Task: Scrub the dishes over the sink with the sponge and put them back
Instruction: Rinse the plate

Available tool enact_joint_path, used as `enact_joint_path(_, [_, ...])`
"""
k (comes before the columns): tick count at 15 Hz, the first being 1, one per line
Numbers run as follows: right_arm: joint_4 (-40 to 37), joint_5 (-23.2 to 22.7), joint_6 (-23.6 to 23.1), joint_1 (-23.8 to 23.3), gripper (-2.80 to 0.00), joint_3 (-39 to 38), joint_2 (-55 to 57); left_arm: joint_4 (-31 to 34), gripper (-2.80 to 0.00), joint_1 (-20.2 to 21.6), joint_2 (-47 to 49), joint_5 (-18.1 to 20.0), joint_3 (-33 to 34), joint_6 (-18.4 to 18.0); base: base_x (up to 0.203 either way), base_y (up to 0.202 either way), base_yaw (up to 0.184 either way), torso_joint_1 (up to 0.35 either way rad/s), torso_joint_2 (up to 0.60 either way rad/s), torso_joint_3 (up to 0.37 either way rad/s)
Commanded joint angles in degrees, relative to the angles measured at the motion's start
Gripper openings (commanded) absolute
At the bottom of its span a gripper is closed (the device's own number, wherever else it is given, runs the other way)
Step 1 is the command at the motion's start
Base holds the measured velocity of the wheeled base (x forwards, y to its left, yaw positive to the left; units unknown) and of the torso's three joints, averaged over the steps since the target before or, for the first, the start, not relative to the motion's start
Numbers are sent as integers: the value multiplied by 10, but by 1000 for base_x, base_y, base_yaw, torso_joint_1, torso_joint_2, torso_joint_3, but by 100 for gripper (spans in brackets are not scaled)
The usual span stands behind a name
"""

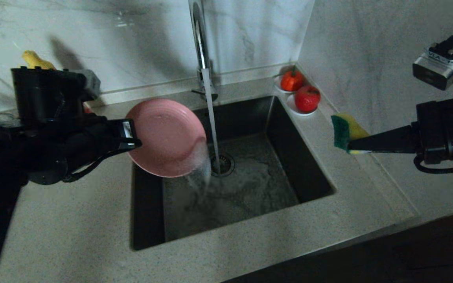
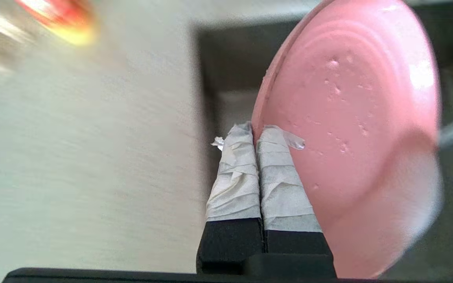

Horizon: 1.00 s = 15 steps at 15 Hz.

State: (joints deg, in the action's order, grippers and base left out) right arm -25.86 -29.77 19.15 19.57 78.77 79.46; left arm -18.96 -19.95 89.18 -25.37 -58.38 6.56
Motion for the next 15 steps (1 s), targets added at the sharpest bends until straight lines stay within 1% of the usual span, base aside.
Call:
enact_joint_path(1, [-1, -1, 1, 0, -280, -17, -7, -2, -280, 4, -39, -30, 2, -51, 0, 0, 0, 0, 0, 0])
enact_joint_path(2, [-1, -1, 1, 0, -280, -24, -9, -8, -280, 4, -50, -44, 3, -75, 0, 0, 0, 0, 0, 0])
enact_joint_path(3, [-1, -1, 1, 0, -280, -30, -10, -30, -280, 4, -58, -53, 8, -102, 0, 0, 0, 0, 0, 0])
enact_joint_path(5, [-1, -1, 0, 0, -280, -46, -16, -102, -280, 4, -70, -66, 28, -184, 0, 0, 0, 0, 0, 0])
enact_joint_path(7, [-1, -1, 0, 0, -280, -56, -22, -226, -280, 4, -74, -75, 58, -278, 0, 0, 0, 0, 0, 0])
enact_joint_path(9, [-1, -1, 0, 0, -280, -60, -25, -356, -280, 4, -68, -77, 87, -349, 0, 0, 0, 0, 0, 0])
enact_joint_path(10, [-1, -1, -1, 0, -280, -60, -24, -406, -280, 3, -62, -76, 101, -371, 0, 0, 0, 0, 0, 0])
enact_joint_path(11, [-1, 0, -2, 0, -280, -60, -24, -429, -280, 3, -60, -73, 110, -380, 0, 0, 0, 0, 0, 0])
enact_joint_path(12, [-1, 0, -2, 0, -280, -60, -24, -435, -280, 3, -64, -62, 111, -381, 0, 0, 0, 0, 0, 0])
enact_joint_path(13, [-1, 0, -2, 0, -280, -60, -22, -444, -280, 3, -68, -43, 110, -382, 0, 0, 0, 0, 0, 0])
enact_joint_path(15, [-1, 0, -3, 0, -280, -59, -21, -457, -280, -3, -84, -26, 112, -384, 0, 0, 0, 0, 0, 0])
